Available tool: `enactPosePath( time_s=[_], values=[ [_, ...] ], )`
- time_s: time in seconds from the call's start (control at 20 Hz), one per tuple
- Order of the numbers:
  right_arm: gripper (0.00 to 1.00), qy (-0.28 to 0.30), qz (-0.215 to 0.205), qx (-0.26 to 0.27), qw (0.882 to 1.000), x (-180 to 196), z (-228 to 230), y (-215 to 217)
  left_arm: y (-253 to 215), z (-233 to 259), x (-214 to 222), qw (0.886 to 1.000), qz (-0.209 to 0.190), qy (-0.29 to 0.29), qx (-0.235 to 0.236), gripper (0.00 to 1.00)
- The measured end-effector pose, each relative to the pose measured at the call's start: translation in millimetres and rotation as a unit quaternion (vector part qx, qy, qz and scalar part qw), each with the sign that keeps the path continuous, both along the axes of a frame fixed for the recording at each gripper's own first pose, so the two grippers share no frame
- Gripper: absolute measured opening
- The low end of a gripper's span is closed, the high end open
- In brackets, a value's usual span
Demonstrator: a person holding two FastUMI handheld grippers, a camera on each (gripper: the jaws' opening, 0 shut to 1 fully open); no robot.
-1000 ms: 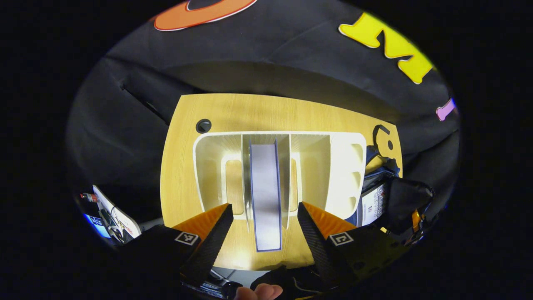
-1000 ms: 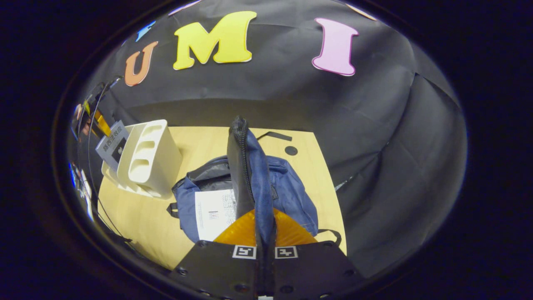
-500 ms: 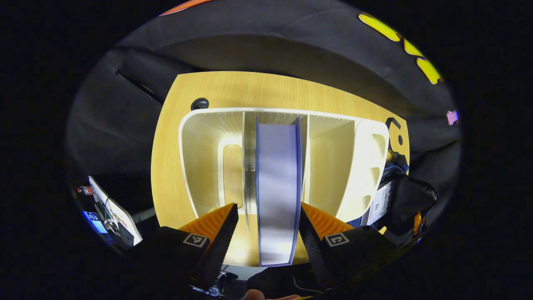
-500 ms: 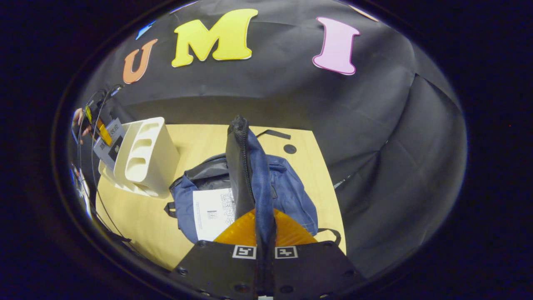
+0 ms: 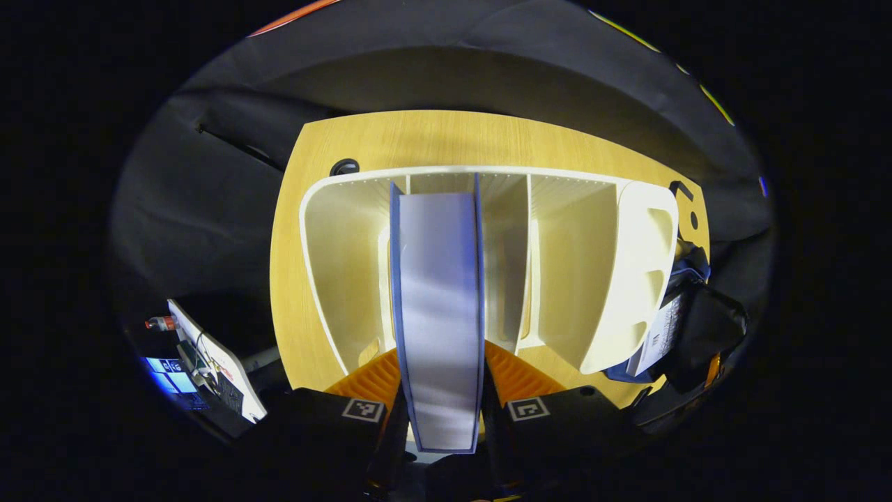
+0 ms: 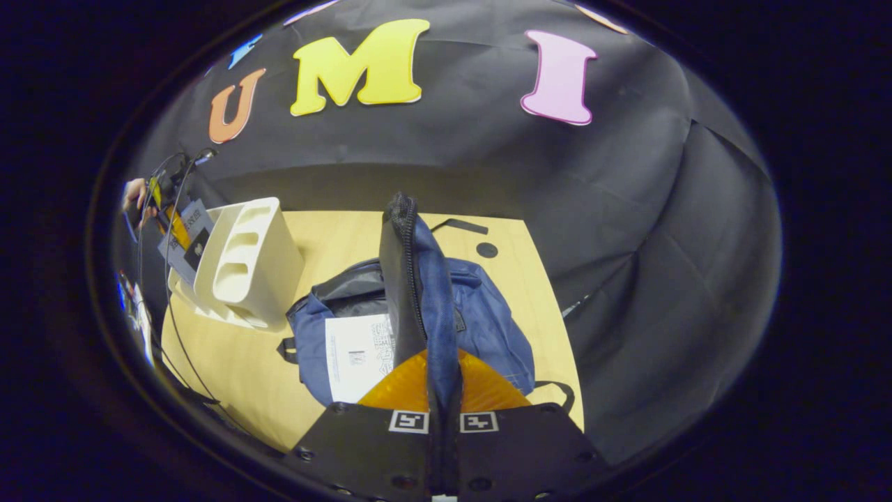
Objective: Open the schoolbag, grab two books from the bookshelf and put them into the schoolbag.
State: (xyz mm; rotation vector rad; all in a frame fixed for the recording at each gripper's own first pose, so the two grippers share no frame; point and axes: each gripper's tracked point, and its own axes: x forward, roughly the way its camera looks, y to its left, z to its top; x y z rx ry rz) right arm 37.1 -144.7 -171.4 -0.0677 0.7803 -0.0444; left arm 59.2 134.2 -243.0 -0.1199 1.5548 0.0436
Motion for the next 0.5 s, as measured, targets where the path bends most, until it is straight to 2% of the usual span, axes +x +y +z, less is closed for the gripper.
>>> enactPosePath(
  time_s=[0.25, 0.5],
  values=[
    [0.01, -0.007, 0.013, 0.002, 1.0, 0, -2, -3, -4, 14, -9, 0.999, 0.026, -0.018, -0.013, 0.42],
    [0.02, -0.009, 0.032, 0.011, 0.999, 2, -5, -7, 2, 65, -39, 0.997, 0.042, -0.059, -0.017, 0.4]
  ],
)
